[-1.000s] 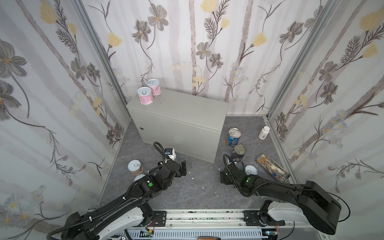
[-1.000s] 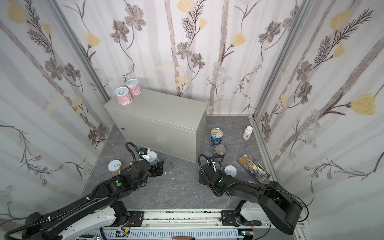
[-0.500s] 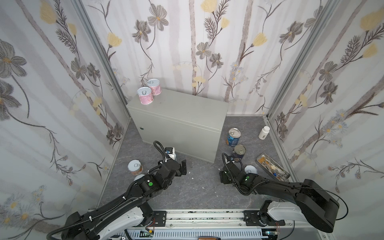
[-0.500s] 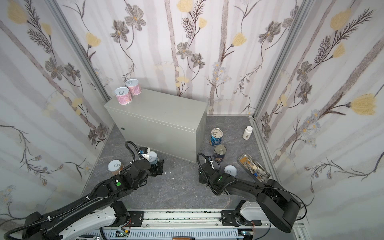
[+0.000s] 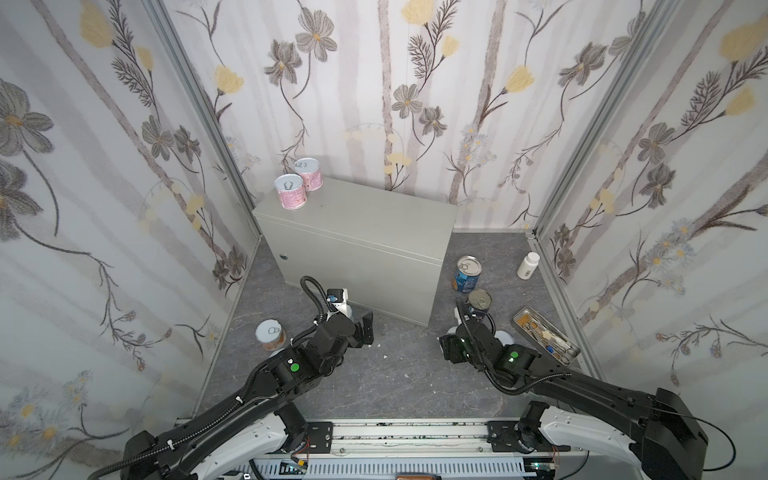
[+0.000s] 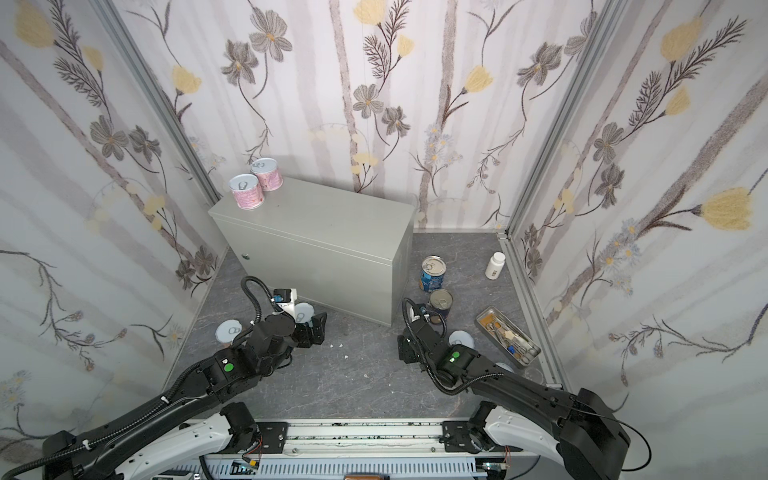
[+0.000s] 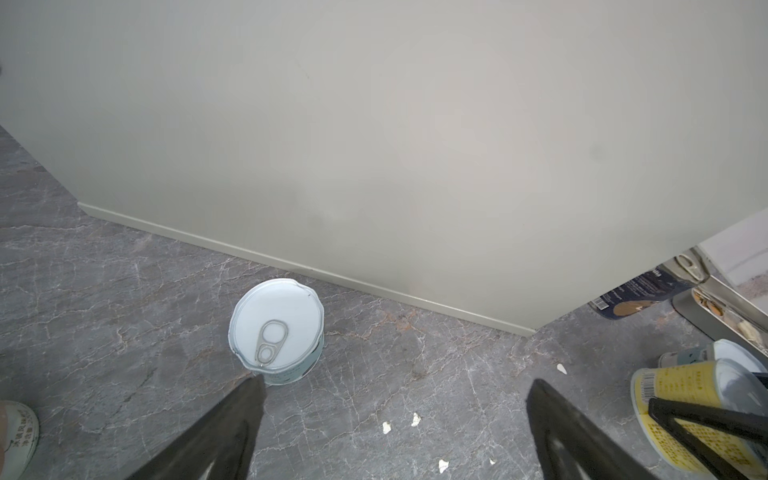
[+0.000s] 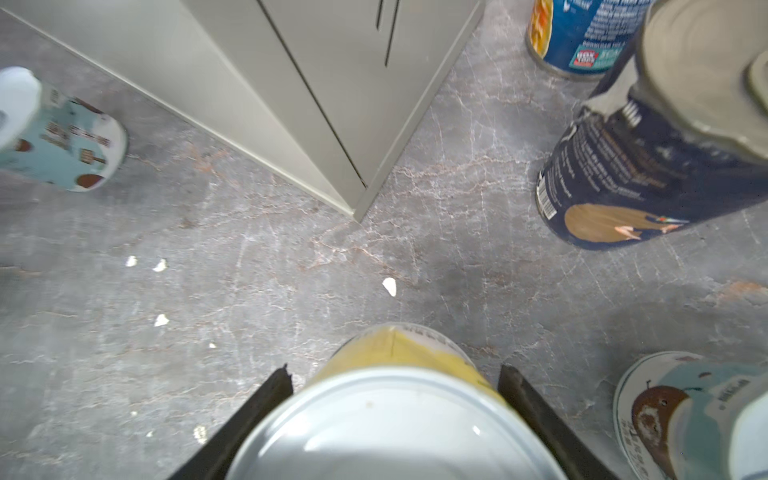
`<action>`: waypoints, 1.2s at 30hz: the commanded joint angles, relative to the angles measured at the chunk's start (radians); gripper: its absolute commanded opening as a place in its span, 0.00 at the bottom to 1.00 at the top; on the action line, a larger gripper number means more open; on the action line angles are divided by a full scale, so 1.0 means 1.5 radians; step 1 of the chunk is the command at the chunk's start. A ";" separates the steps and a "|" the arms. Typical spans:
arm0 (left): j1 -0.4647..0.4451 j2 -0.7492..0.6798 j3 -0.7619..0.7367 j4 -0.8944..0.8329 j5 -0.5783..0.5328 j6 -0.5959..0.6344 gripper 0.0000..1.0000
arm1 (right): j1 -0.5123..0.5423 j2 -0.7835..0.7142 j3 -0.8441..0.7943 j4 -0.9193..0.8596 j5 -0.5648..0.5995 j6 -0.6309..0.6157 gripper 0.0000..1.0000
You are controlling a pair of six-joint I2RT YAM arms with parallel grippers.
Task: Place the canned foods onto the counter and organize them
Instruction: 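Close right gripper on the rim of the yellow-labelled can while left gripper hovers, then lift the yellow can with right gripper up over the cabinet top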
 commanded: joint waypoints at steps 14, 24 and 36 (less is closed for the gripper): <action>0.001 -0.003 0.145 -0.072 -0.021 0.049 1.00 | 0.009 -0.071 0.236 -0.211 -0.005 -0.058 0.60; 0.029 0.055 0.237 -0.083 -0.024 0.106 1.00 | 0.004 -0.008 0.492 -0.337 0.044 -0.141 0.61; 0.100 0.109 0.319 -0.036 0.049 0.146 1.00 | -0.060 0.160 0.788 -0.431 -0.014 -0.245 0.62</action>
